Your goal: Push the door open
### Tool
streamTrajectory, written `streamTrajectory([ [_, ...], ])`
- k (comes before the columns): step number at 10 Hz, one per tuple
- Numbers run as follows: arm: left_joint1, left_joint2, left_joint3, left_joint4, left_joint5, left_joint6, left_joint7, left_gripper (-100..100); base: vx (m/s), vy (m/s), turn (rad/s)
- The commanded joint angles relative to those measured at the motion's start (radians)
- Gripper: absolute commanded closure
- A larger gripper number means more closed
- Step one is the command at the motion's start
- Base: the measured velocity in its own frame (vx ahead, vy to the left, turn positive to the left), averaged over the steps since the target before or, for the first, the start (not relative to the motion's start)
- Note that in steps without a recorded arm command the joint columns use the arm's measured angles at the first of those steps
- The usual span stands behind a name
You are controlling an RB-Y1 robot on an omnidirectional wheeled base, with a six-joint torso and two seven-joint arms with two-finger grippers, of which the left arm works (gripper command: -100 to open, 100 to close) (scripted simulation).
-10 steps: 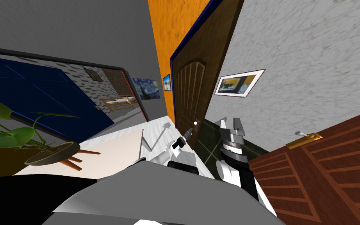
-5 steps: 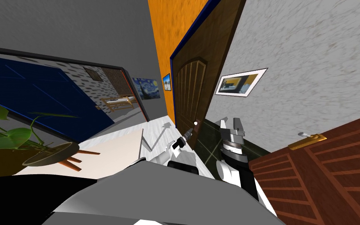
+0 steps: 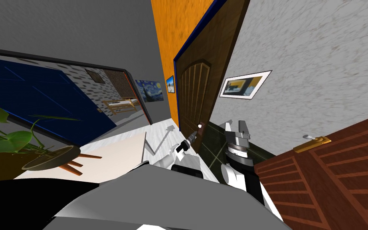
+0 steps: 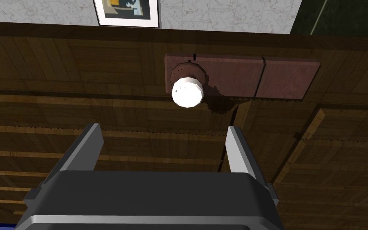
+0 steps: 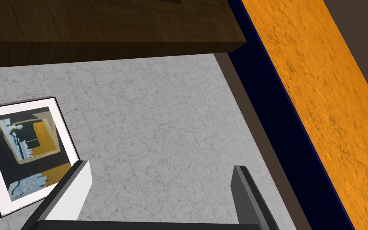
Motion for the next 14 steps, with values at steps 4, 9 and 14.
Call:
streamTrajectory([
  [4,-0.003,0.010,-0.023,-0.003,0.001,0.005,0.010,-100,0.039,0.006,0.037],
  [9,-0.003,0.010,-0.023,-0.003,0.001,0.005,0.010,-100,-0.002,-0.001,-0.006],
  [14,-0.005,0.020,-0.044,-0.008,0.003,0.009,0.018,-100,0.019,0.003,0.017],
])
